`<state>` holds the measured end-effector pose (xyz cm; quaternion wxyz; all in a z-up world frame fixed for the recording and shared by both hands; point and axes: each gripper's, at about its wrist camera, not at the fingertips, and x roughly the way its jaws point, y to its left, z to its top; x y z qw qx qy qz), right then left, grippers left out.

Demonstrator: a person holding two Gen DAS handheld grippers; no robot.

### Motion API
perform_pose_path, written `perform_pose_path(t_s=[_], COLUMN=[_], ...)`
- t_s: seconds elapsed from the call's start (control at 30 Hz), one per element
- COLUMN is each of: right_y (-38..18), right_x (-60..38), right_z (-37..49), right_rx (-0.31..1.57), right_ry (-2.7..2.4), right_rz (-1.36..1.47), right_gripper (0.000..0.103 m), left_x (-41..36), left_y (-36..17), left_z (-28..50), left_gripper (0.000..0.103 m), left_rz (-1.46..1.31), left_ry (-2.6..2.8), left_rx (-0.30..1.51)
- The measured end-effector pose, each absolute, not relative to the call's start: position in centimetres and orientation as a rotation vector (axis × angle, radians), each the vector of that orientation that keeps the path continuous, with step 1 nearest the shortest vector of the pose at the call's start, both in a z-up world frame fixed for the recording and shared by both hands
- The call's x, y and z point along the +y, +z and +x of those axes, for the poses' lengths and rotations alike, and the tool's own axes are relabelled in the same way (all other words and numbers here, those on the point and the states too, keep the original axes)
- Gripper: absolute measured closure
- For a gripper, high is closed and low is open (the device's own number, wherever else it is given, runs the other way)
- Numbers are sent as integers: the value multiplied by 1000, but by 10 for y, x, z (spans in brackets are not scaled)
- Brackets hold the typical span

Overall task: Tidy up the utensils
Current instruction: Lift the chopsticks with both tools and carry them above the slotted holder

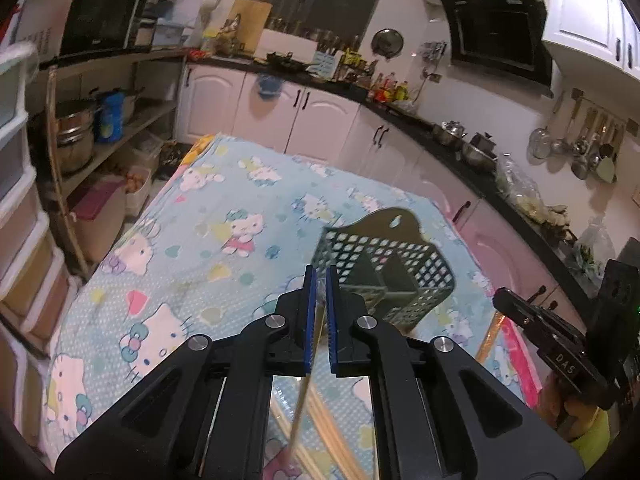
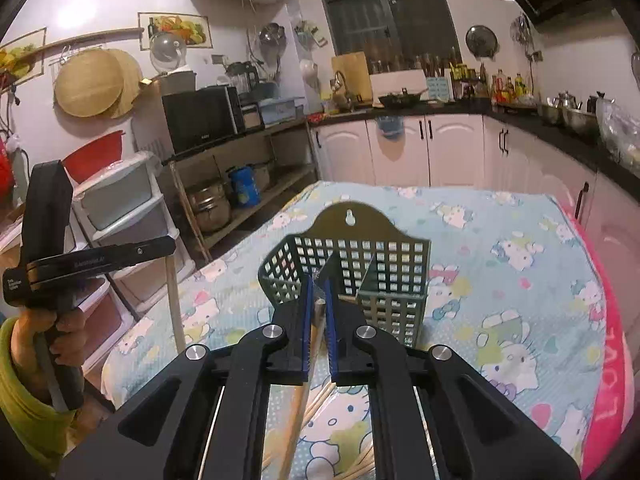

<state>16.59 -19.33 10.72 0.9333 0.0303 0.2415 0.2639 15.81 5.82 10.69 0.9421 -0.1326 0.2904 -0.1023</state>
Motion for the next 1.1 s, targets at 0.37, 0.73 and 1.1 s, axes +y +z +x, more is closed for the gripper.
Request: perform_pose_path(t_s=[0.37,0.73,1.1], right_y=[133,166,209], right_x=[-205,-215,-222], right_z=[163,174,201], right_rx=[407,322,234], right_ry=[498,454,420], right_rz=[59,57,77], right_gripper=[97,97,97], left_x=[34,18,10], left_y=[142,188,229], left_z=[162,173,187], left_gripper=[102,102,102], left_rz=[-229,-210,-195], left_ry=[-267,-305,-290], left_rx=[516,426,337])
